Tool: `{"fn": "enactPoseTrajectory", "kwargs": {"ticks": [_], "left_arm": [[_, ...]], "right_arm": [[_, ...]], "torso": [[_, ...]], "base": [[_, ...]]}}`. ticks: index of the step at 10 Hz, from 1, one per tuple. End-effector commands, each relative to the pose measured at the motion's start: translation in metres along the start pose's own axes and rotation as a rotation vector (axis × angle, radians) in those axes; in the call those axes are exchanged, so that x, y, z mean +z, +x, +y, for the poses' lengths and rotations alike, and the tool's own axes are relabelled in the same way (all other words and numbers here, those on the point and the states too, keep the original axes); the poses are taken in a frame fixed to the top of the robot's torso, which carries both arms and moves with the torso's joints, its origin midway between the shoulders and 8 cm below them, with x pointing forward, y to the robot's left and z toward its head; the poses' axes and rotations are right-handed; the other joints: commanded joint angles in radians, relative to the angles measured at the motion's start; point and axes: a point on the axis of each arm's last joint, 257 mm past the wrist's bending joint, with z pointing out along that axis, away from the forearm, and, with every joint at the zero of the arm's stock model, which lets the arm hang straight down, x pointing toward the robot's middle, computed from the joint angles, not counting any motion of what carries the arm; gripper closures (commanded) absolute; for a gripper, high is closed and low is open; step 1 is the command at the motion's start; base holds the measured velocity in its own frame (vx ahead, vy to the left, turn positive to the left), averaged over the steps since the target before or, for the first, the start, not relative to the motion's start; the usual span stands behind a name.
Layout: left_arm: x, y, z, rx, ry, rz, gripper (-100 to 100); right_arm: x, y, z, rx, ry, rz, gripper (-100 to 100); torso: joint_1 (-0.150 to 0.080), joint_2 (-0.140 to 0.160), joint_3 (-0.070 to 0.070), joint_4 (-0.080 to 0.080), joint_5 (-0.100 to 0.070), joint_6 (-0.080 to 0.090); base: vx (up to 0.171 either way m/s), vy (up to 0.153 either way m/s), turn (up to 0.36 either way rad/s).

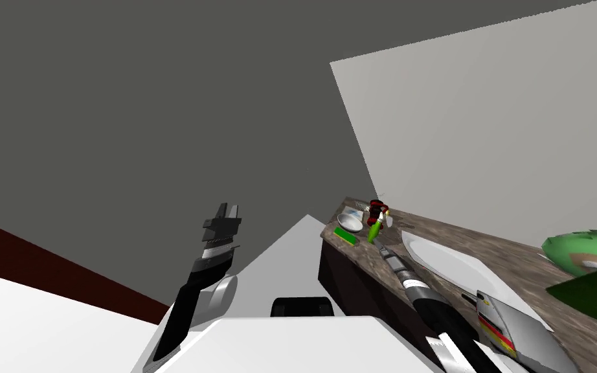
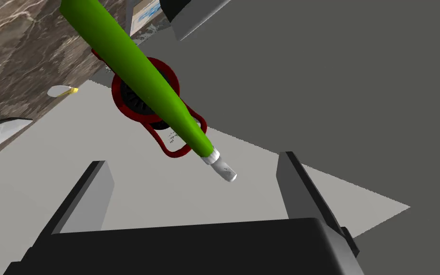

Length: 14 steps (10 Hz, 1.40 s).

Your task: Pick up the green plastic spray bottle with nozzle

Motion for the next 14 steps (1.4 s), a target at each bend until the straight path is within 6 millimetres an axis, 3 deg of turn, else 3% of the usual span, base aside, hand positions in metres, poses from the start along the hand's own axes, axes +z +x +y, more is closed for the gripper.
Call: {"fn": "enactPoseTrajectory", "kwargs": {"ticks": [1, 4, 8, 9, 13, 14], "left_arm": [[0.000, 0.000, 0.000, 0.000, 0.000, 0.000, 0], [0.000, 0.000, 0.000, 0.000, 0.000, 0.000, 0], [0.000, 0.000, 0.000, 0.000, 0.000, 0.000, 0], [0.000, 0.000, 0.000, 0.000, 0.000, 0.000, 0], [0.000, 0.000, 0.000, 0.000, 0.000, 0.000, 0], [0.000, 0.000, 0.000, 0.000, 0.000, 0.000, 0]], "right_arm": [[-0.007, -0.006, -0.038, -0.076, 0.078, 0.008, -100], [-0.015, -0.026, -0.088, -0.201, 0.198, 0.011, -100], [-0.025, -0.059, -0.136, -0.345, 0.324, 0.000, -100], [-0.029, -0.076, -0.153, -0.403, 0.372, -0.009, -100], [-0.037, -0.118, -0.182, -0.528, 0.468, -0.042, -100], [-0.035, -0.113, -0.180, -0.509, 0.455, -0.037, -100]], "torso": [[0.000, 0.000, 0.000, 0.000, 0.000, 0.000], [-0.002, -0.001, -0.001, 0.000, 0.000, 0.000], [-0.002, -0.002, -0.001, 0.000, 0.000, 0.000], [-0.003, 0.000, 0.000, 0.000, 0.000, 0.000], [-0.004, -0.004, -0.003, -0.001, -0.001, 0.000], [-0.006, -0.003, -0.002, -0.001, -0.001, 0.000]], "base": [[0.125, 0.113, -0.002], [0.145, 0.113, -0.003], [0.139, 0.112, -0.012], [0.170, 0.112, -0.024], [0.183, 0.074, -0.031], [0.073, 0.016, -0.007]]}}
